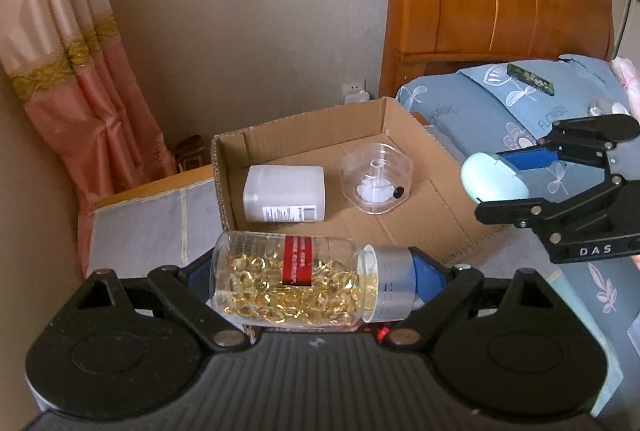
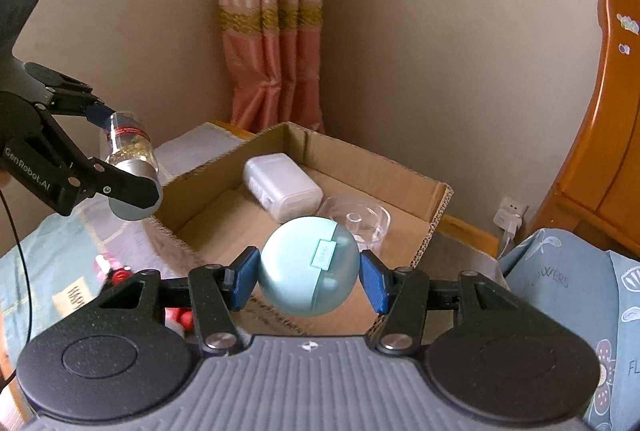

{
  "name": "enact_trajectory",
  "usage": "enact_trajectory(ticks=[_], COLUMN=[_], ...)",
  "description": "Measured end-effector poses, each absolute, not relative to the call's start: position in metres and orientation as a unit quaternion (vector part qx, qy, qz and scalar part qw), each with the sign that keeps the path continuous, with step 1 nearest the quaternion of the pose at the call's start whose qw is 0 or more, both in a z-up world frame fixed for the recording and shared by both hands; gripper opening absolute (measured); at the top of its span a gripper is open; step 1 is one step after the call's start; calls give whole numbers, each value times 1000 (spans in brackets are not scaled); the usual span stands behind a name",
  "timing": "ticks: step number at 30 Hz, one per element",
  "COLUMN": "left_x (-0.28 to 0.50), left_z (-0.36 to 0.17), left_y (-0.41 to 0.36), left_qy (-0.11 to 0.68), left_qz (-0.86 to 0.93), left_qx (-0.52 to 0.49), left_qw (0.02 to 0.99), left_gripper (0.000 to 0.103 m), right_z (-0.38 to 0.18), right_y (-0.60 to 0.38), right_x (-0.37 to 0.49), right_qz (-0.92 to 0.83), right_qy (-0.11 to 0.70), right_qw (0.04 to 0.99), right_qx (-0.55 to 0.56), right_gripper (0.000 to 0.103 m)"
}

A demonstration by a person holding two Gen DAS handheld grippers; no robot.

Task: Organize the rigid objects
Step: 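Carry the capsule jar and mint-green case into the box and release both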

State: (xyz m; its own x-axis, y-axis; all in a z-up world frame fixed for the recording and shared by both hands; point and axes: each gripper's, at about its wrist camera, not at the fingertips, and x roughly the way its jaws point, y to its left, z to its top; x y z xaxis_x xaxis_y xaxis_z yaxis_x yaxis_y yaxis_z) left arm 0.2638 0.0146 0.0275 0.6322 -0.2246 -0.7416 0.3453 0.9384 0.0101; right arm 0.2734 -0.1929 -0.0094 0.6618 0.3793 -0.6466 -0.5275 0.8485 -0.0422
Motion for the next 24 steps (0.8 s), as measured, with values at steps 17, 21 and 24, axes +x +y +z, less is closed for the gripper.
enact_trajectory(ticks=[17,21,24], left_x=[300,305,309], left_z=[11,11,9], left_y=[-1,-3,-4], left_qy=[417,419,425], left_qz=[-158,-155,-153], left_qx=[83,86,85], left_qw=[891,890,888], left_gripper=[93,93,93], right_z=[-19,-13,-12], right_y=[-198,-202,-202], right_x=[269,261,257], right_qz=[247,244,233], right_qy=[329,319,325], right_qw=[907,912,914], right_qx=[-92,-81,-75], right_gripper=[90,103,103])
